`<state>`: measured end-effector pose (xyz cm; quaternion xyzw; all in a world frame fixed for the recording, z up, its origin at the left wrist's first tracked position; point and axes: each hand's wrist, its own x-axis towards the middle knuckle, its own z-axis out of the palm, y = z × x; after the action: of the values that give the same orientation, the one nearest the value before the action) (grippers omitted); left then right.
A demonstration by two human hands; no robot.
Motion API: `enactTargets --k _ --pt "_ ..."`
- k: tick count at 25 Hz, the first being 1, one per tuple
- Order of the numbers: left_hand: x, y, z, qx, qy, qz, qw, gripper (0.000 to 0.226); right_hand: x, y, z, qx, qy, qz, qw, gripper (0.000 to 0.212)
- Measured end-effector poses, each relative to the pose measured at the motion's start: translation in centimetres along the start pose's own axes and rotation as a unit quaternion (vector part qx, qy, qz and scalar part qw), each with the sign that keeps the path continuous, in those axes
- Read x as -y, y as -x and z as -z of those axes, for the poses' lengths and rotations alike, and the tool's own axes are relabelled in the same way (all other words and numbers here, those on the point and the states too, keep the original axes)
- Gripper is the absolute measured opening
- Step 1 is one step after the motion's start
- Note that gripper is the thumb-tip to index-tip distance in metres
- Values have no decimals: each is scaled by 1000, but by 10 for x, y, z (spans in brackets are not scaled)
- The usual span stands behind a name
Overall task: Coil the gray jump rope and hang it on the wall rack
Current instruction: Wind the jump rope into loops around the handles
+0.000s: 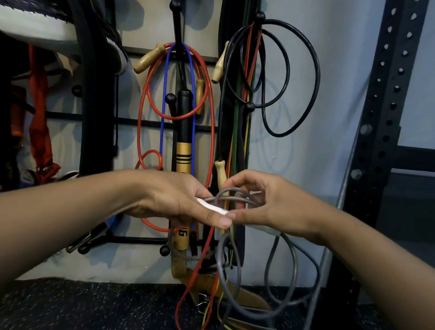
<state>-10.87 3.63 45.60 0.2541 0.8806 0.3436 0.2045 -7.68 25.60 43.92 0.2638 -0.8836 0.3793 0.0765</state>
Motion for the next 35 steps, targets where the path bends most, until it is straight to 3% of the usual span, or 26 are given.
enactTargets --k 5,9,13,18,21,25,28,31,35 --pt "1 -5 1 -51 -30 -35 998 58 -8 2 -3 23 97 -51 994 23" --pt "7 -7 -2 -69 -59 -43 995 52 -15 -4 -13 24 19 -58 998 27" --pt "12 -5 1 -96 -87 -55 990 37 -18 -4 -27 80 -68 -100 989 26" --pt "16 -2 2 -137 -149 -81 976 51 -18 -7 -26 92 -82 -100 987 21" --pt "15 -2 7 -143 -168 -99 970 42 -18 -5 -23 103 -159 -95 977 13" --pt "12 -1 14 -94 -183 -65 976 22 -18 -6 -26 64 -118 -56 989 11" --pt "3 -4 9 -47 -122 -40 991 34 -11 -13 -33 21 -59 -8 998 28" --pt "2 -8 4 -107 -151 -62 981 50 -3 -16 -29 -14 -32 23 999 26" --pt "14 -6 7 -136 -215 -82 964 45 -6 -8 -5 -29 -42 -24 998 33"
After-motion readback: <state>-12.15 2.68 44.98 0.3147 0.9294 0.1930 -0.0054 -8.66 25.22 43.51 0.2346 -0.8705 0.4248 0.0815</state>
